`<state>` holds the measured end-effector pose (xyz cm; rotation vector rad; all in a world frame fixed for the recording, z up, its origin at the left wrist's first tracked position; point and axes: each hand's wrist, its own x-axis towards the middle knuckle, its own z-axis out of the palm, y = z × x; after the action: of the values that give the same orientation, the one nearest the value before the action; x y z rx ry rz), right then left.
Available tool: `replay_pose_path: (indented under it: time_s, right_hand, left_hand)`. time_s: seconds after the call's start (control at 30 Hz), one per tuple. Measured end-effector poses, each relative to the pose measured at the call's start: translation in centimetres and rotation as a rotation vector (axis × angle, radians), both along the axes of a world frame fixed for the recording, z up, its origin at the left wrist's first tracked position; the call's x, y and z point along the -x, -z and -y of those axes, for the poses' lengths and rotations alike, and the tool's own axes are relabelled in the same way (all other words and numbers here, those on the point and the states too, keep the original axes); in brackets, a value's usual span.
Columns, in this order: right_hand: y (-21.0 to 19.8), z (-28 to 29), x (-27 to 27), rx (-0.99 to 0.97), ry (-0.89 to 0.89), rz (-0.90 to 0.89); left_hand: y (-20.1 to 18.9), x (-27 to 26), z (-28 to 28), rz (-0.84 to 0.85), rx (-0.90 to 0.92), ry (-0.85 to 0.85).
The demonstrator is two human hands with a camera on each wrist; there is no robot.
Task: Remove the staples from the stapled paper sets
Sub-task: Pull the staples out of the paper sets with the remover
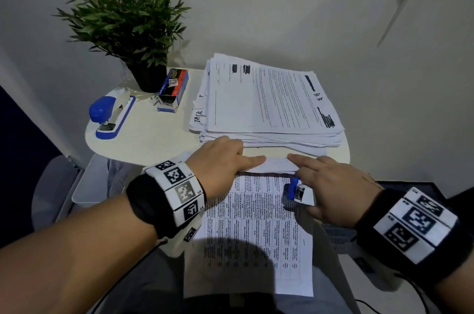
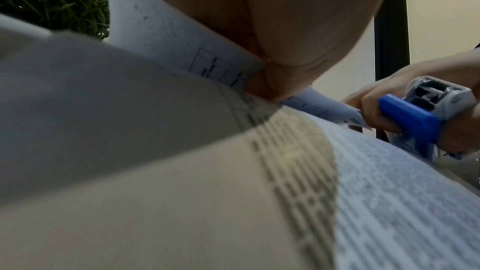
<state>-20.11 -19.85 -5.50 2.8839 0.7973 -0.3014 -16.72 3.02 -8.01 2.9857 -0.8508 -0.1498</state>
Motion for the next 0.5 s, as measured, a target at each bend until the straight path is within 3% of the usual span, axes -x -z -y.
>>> replay_pose_path:
  time_s: [0.07,0.2,0.27,0.4,0.5]
  right_hand:
    - [-0.7,0.3,-0.4,-0.150,0.055,-0.015]
    - [-3.6,-0.5,-0.6,-0.939,0.260,0.092]
    - [-4.3,-1.7,-0.9,-1.199,0.303,0.208]
    - [-4.6,-4.7,-1.7,-1.482,0.334,0.352]
    - [-3.9,-6.4,-2.4,-1.488,0.377,0.399]
  left_hand:
    - [0.3,0.2,-0.1,0.031,0.031,-0.004]
    - [-0.5,0.3,0.0,0.071,0.163,-0.100]
    - [-1.4,0.3,0.4,0.115,0.190,-0.142]
    - [-2.9,0.1,1.4,0.058,0.126,-0.206]
    - [-3.9,-0.4,1.9,-0.037,0.111,-0.232]
